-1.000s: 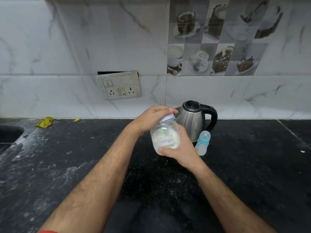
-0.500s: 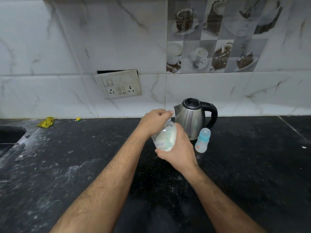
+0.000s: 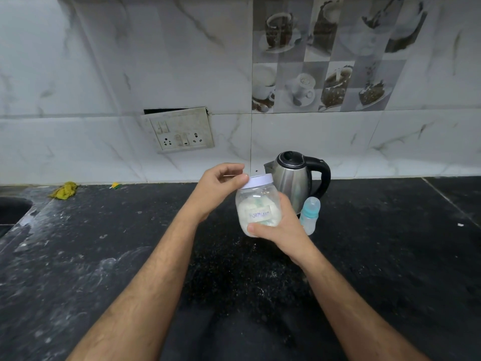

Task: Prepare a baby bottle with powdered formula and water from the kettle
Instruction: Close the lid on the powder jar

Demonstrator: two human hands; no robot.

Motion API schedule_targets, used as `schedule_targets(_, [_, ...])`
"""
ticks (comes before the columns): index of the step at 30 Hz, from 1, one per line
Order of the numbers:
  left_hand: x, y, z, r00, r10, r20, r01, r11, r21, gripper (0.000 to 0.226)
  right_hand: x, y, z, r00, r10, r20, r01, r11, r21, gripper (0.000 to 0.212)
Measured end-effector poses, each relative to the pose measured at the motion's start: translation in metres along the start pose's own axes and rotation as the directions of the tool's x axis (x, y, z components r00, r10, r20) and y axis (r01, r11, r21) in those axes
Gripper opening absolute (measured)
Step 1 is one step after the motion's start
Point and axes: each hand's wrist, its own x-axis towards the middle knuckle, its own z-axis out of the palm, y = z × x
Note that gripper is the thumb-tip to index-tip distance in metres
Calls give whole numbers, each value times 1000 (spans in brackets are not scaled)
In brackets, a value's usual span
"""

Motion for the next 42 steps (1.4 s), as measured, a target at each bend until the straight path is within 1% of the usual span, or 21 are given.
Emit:
schedule_targets(3, [-1,7,9,998,-35,51,33,998,48,22,3,5,1,998,-8,-70,-1,993,-118,90])
schedule_targets(6, [-1,21,27,995,-65,82,58,995,82,24,-4,-1,8,990,-26,-140,-3,979,-203,95])
schedule_targets(9, [2,21,40,997,-70,-10,71,992,103,38,-11,-7,15,983,-55,-175,2,958,-286,97])
schedule_targets(11, [4,19,44,994,-97,-58,102,991,89,42,-12,-9,16,982,-51,-182,-6,954,-298,97])
schedule_targets(12, [5,19,44,992,-111,-52,115,990,76,40,-13,-9,14,985,-36,-168,-9,965,-263,95])
schedule_targets(13, [6,20,42,993,-117,-23,118,991,55,38,-13,-9,12,991,-18,-132,-6,983,-183,91])
schedule_targets(15, [5,22,37,990,-104,97,106,994,-17,37,-13,-6,4,1000,17,19,-18,998,59,83])
schedule_targets(17, [4,21,29,971,-73,226,99,989,-108,40,-14,-4,-4,987,37,157,-78,963,259,82])
schedule_targets(19, [4,17,22,962,-34,270,87,979,-184,44,-16,-6,-6,979,31,204,-92,950,298,83])
schedule_targets(20, [4,14,20,969,-21,246,71,978,-197,47,-15,-6,-6,984,30,175,-76,961,265,84])
schedule_targets(22, [4,9,15,988,-20,152,47,983,-175,54,-11,-8,-5,997,34,66,-44,986,160,85])
schedule_targets(24, [3,4,10,997,-37,72,46,990,-131,54,-5,-6,-5,1000,0,-8,0,999,39,84])
schedule_targets(25, [2,2,8,997,-47,59,54,992,-114,52,-3,-3,-4,999,-14,-37,13,1000,-22,85])
schedule_targets(27, [0,4,8,991,-79,107,91,988,-122,50,-4,-2,0,992,-15,-122,0,992,-125,93])
schedule_targets(29, [-4,12,15,980,-104,171,128,982,-138,53,-11,-8,6,981,-61,-183,14,969,-247,96])
schedule_targets(31, [-4,16,25,986,-101,135,110,992,-61,65,-15,-13,14,978,-105,-179,38,938,-346,94])
schedule_targets(32, [-4,18,30,992,-95,83,96,995,1,68,-15,-15,16,980,-99,-173,32,935,-354,94])
schedule_targets(33, [-3,19,33,996,-85,30,84,995,46,65,-15,-16,17,984,-77,-163,19,942,-336,95])
schedule_targets(35, [-2,20,33,997,-79,-21,80,995,62,50,-14,-15,17,994,-23,-111,-2,976,-218,96])
schedule_targets(38, [-1,18,31,998,-66,6,66,997,41,41,-13,-12,11,999,10,-39,-12,997,-75,94])
schedule_targets(42, [-1,16,36,1000,-21,0,21,1000,20,30,-13,-13,11,1000,-11,-29,10,999,-30,92])
